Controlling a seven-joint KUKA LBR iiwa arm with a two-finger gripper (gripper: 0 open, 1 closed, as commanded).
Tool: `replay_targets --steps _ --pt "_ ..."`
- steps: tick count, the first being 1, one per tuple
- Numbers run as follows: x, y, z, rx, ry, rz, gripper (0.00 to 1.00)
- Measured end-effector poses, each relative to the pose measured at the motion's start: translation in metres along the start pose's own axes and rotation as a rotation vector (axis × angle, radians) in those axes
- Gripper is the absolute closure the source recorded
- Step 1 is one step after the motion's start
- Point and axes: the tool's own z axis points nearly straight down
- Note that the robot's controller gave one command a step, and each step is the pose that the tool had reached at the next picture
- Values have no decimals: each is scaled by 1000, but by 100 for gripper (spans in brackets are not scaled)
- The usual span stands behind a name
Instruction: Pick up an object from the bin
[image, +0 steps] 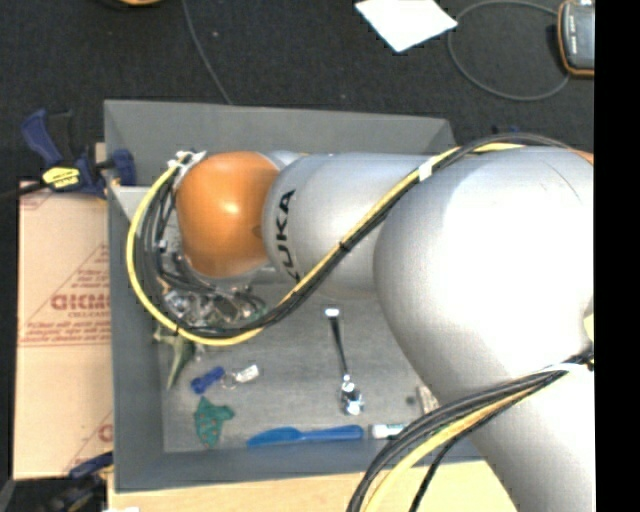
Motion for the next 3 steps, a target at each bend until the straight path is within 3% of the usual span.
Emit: replay_targets --steps 1,2,3 --pt "3 1 -26 -3 9 1 100" --pt "0 -1 -80 2 0 2 100" --pt "-1 -2 -112 3 -4 6 100"
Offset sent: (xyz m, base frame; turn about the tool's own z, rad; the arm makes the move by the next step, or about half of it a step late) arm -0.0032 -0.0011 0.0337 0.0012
